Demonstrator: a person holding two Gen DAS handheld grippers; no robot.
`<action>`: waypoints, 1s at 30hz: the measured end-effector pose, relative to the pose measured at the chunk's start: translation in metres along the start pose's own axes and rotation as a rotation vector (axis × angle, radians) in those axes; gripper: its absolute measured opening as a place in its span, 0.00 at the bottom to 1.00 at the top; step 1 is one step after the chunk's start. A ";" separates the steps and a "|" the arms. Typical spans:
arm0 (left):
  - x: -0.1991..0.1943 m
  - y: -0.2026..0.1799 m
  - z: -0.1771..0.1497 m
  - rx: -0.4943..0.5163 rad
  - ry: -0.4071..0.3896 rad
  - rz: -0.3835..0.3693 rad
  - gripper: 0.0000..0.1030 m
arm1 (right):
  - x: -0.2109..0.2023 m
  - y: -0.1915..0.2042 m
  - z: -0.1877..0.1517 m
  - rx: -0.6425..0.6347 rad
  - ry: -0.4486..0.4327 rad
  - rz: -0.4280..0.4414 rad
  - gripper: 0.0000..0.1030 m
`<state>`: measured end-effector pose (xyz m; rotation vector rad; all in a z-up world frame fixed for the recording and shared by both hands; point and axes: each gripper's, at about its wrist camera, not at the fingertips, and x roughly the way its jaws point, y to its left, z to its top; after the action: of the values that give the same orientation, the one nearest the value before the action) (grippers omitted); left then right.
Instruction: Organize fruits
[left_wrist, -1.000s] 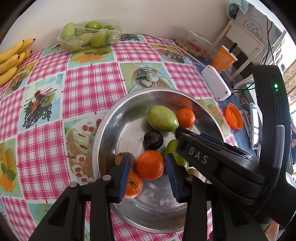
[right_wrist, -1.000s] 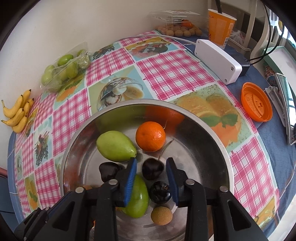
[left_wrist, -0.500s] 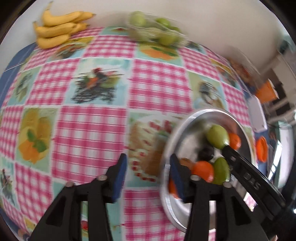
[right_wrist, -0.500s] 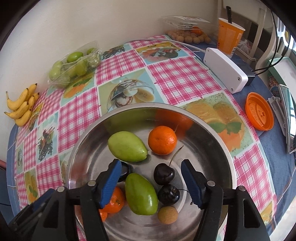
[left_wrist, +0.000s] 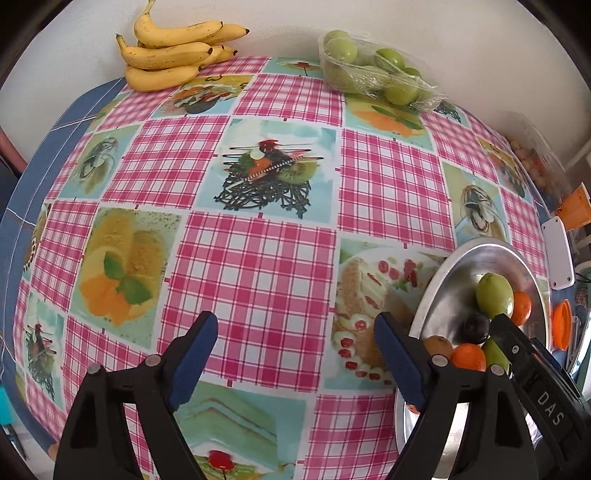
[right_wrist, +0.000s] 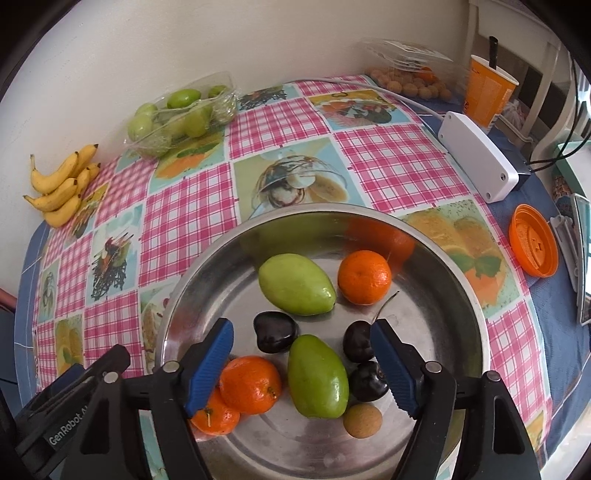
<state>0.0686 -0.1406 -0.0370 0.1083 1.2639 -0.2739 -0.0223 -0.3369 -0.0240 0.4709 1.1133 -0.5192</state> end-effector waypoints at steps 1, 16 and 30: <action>0.000 -0.001 0.001 -0.004 0.000 0.000 0.92 | 0.000 0.001 0.000 -0.004 -0.001 -0.002 0.83; -0.002 0.012 0.007 -0.045 -0.011 0.082 0.94 | 0.001 0.011 -0.002 -0.081 -0.001 -0.020 1.00; -0.007 0.022 0.008 -0.057 -0.021 0.179 0.94 | 0.001 0.019 -0.005 -0.120 0.003 -0.029 1.00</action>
<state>0.0795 -0.1198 -0.0293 0.1685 1.2317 -0.0840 -0.0135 -0.3191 -0.0244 0.3513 1.1489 -0.4741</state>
